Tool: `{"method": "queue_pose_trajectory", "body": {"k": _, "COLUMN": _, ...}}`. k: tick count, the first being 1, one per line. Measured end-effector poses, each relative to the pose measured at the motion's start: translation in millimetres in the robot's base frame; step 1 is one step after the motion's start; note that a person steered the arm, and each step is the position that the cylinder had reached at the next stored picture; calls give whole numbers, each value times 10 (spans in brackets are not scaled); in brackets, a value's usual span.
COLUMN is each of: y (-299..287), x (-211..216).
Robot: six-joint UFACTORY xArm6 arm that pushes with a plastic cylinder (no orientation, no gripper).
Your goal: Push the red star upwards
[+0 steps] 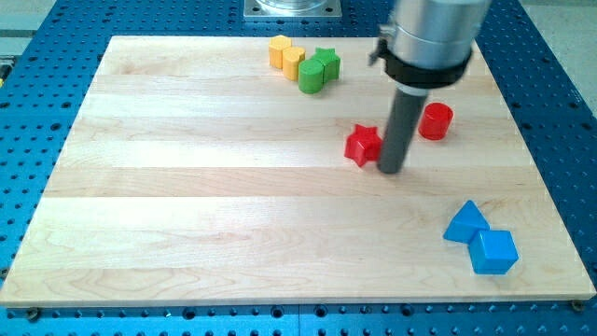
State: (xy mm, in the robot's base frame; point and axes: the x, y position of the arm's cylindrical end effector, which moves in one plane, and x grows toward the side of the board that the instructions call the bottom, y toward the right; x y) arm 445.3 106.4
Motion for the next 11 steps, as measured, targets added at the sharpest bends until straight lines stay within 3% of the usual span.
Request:
{"method": "queue_pose_trajectory", "body": {"k": 1, "y": -657, "x": -563}}
{"method": "queue_pose_trajectory", "body": {"k": 2, "y": -906, "x": -688}}
{"method": "queue_pose_trajectory", "body": {"k": 3, "y": -802, "x": -324}}
{"method": "queue_pose_trajectory", "body": {"k": 5, "y": -1522, "x": -423}}
{"method": "queue_pose_trajectory", "body": {"k": 7, "y": -1261, "x": -430}}
{"method": "queue_pose_trajectory", "body": {"k": 11, "y": -746, "x": -1064}}
